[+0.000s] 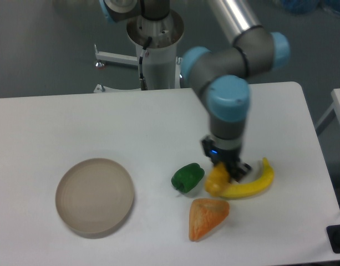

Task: Place the yellow pepper on the plate
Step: 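Carry the yellow pepper over to the beige plate, then lower the yellow pepper onto the plate and open the gripper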

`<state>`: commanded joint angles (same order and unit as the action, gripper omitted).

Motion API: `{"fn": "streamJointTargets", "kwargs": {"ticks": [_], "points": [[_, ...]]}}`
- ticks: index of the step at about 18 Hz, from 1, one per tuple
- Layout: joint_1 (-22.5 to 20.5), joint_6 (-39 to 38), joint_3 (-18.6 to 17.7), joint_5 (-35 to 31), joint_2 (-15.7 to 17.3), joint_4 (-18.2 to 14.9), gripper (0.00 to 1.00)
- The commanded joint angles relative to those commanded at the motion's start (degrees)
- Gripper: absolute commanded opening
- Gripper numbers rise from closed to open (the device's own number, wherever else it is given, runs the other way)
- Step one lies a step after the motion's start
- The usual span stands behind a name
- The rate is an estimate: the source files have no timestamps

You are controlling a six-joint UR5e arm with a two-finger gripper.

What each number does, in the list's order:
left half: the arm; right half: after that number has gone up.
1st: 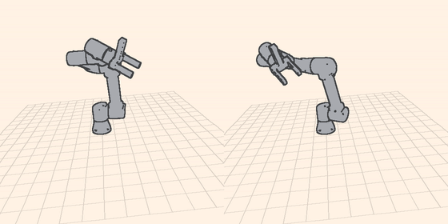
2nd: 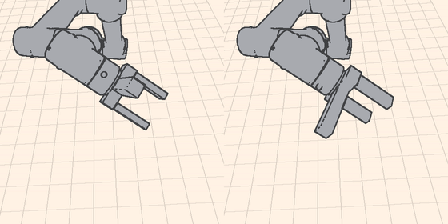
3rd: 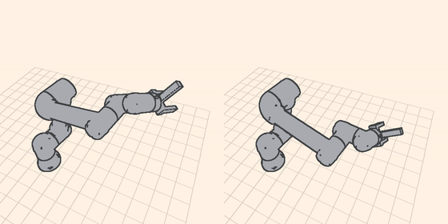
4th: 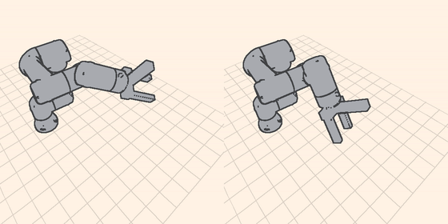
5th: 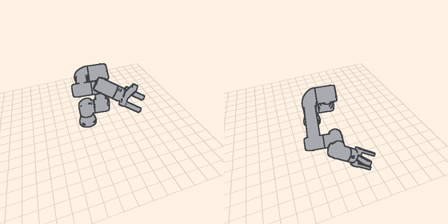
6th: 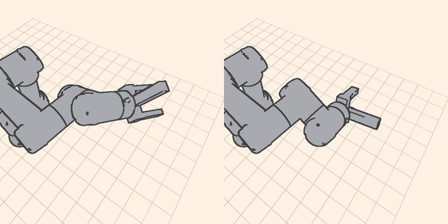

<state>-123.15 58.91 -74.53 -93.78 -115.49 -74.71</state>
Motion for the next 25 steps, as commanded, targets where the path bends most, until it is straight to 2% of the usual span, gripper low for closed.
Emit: {"fn": "streamJointTargets", "kwargs": {"ticks": [3, 7, 14, 18, 25], "points": [[2.9, -5.9, -0.5, 0.0, 1.1, -2.3, 0.38], [7.7, -13.5, -0.5, 0.1, 1.0, -1.9, 0.38], [14.9, -25.8, -0.1, 0.4, -3.8, -1.2, 0.38], [18.0, -26.7, -0.1, 0.0, -6.5, 3.5, 0.38], [19.8, -28.1, 0.1, 0.1, -9.1, 5.1, 0.38]]}}
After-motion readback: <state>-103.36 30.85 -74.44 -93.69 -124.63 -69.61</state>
